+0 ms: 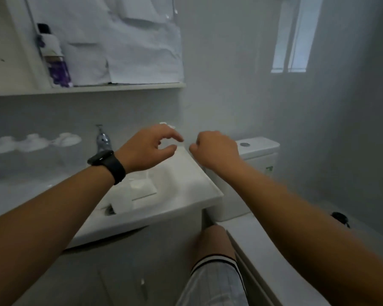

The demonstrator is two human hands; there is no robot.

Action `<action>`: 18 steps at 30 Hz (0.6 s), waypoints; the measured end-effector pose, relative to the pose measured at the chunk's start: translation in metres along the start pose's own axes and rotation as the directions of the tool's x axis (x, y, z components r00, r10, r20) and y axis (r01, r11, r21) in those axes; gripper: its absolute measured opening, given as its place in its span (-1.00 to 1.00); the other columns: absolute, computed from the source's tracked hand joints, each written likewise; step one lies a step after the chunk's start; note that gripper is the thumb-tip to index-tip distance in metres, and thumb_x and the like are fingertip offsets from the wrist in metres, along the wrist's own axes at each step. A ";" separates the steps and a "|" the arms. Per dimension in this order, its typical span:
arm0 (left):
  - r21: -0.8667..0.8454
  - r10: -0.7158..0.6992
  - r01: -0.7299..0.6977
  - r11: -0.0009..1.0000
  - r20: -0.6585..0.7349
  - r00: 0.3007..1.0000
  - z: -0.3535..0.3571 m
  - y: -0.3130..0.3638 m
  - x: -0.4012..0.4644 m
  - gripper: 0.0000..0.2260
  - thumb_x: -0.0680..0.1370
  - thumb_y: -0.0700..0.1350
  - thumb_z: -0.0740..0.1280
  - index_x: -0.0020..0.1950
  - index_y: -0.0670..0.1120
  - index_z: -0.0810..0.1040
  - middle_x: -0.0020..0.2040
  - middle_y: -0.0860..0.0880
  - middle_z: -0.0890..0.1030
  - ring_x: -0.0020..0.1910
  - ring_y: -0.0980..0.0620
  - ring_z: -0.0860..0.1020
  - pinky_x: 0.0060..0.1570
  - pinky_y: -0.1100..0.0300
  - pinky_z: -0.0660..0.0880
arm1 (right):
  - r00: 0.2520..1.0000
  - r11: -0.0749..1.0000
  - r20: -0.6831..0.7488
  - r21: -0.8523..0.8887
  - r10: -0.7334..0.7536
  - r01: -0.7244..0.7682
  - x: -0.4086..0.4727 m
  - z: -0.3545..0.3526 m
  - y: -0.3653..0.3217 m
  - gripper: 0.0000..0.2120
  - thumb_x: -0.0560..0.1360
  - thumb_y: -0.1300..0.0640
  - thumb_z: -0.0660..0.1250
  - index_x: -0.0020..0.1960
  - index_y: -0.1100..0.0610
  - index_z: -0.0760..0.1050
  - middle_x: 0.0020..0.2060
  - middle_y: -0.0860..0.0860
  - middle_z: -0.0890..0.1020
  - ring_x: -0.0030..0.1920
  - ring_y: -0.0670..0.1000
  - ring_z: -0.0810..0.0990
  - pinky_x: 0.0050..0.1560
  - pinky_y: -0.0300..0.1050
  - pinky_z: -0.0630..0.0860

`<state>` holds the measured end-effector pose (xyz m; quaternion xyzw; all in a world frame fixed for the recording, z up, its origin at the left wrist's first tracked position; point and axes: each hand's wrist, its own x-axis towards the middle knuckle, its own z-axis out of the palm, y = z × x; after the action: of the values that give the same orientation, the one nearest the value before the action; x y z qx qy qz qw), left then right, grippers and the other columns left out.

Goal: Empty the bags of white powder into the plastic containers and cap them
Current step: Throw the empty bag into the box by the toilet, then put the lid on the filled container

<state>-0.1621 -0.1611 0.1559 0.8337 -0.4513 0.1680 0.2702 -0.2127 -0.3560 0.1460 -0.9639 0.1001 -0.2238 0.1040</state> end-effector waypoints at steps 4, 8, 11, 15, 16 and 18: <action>0.099 -0.131 0.133 0.986 -0.025 0.991 -0.030 -0.036 -0.039 -0.80 0.62 -0.11 0.38 0.25 0.03 0.62 0.16 0.14 0.60 0.12 0.14 0.52 0.04 0.41 0.38 | 0.992 0.992 -0.010 0.029 -0.125 0.125 0.013 0.009 -0.055 -0.76 0.58 -0.05 0.20 -0.04 0.09 0.53 -0.14 0.04 0.60 -0.16 0.11 0.60 -0.12 -0.04 0.51; 0.131 -0.267 0.275 0.952 -0.072 0.961 -0.051 -0.070 -0.076 -0.79 0.61 -0.12 0.38 0.24 0.02 0.62 0.15 0.13 0.58 0.10 0.13 0.52 0.07 0.25 0.44 | 0.981 0.982 0.023 0.017 -0.190 0.190 0.027 0.033 -0.097 -0.81 0.59 0.00 0.20 -0.10 0.08 0.48 -0.17 0.02 0.54 -0.23 0.08 0.51 -0.17 -0.09 0.36; 0.099 -0.383 0.394 0.914 -0.114 0.917 -0.052 -0.091 -0.093 -0.78 0.59 -0.12 0.40 0.24 -0.01 0.62 0.13 0.12 0.59 0.11 0.09 0.55 0.04 0.22 0.43 | 0.977 0.979 0.076 0.005 -0.201 0.202 0.034 0.053 -0.114 -0.81 0.59 0.04 0.20 -0.10 0.11 0.49 -0.23 0.02 0.53 -0.22 0.08 0.53 -0.18 -0.10 0.38; -0.039 -0.563 0.563 0.826 -0.119 0.818 -0.037 -0.117 -0.109 -0.73 0.56 -0.10 0.41 0.26 0.02 0.58 0.17 0.04 0.62 0.08 0.04 0.57 0.02 0.19 0.45 | 0.969 0.975 0.116 -0.015 -0.219 0.222 0.043 0.090 -0.128 -0.80 0.58 0.02 0.22 -0.03 0.12 0.54 -0.22 0.01 0.56 -0.20 0.06 0.58 -0.17 -0.08 0.52; -0.086 -0.611 0.605 0.792 -0.111 0.784 -0.030 -0.125 -0.113 -0.69 0.55 -0.09 0.43 0.29 0.03 0.55 0.18 0.03 0.61 0.06 0.03 0.57 0.03 0.18 0.46 | 0.965 0.974 0.135 -0.017 -0.223 0.228 0.044 0.101 -0.132 -0.80 0.57 0.02 0.22 0.00 0.12 0.55 -0.18 0.02 0.58 -0.17 0.07 0.60 -0.14 -0.06 0.54; -0.160 -0.689 0.673 0.722 -0.084 0.719 -0.015 -0.136 -0.118 -0.57 0.53 -0.05 0.45 0.38 0.01 0.48 0.22 0.00 0.56 0.03 0.03 0.55 0.02 0.19 0.45 | 0.961 0.972 0.158 -0.024 -0.228 0.235 0.047 0.121 -0.136 -0.81 0.56 0.06 0.23 0.02 0.12 0.56 -0.12 0.04 0.61 -0.14 0.08 0.59 -0.15 -0.07 0.51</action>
<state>-0.1108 -0.0134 0.0651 0.9100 -0.1020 0.0866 0.3924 -0.0967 -0.2181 0.0925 -0.9854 -0.0168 -0.1568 0.0640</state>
